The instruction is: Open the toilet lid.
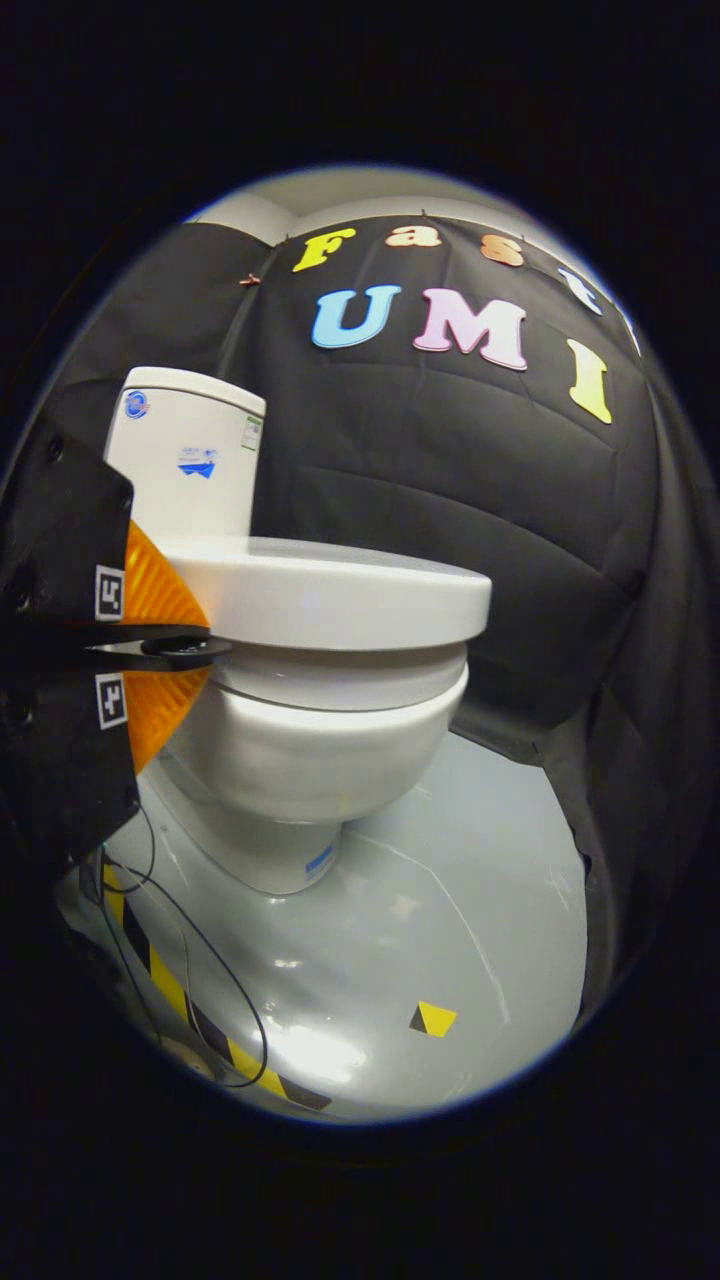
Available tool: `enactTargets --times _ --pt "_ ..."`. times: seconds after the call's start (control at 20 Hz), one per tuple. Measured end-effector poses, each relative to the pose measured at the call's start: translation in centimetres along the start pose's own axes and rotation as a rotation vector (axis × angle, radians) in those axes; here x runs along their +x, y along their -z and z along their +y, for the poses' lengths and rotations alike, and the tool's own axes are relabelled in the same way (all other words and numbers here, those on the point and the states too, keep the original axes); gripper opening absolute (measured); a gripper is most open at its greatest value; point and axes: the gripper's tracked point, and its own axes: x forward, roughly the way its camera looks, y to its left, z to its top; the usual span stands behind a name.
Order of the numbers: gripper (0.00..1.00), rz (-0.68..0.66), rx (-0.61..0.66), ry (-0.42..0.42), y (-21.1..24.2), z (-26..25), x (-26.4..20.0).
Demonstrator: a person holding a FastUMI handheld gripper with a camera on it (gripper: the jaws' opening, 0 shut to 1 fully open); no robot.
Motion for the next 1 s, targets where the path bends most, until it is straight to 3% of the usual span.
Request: enactTargets --times 0.4,1.0 --pt "0.05 0.002 -0.086 0.066 -0.5 1.2 -0.8" --pt "0.05 -0.056 -0.517 0.186 -0.8 11.9 -4.2"
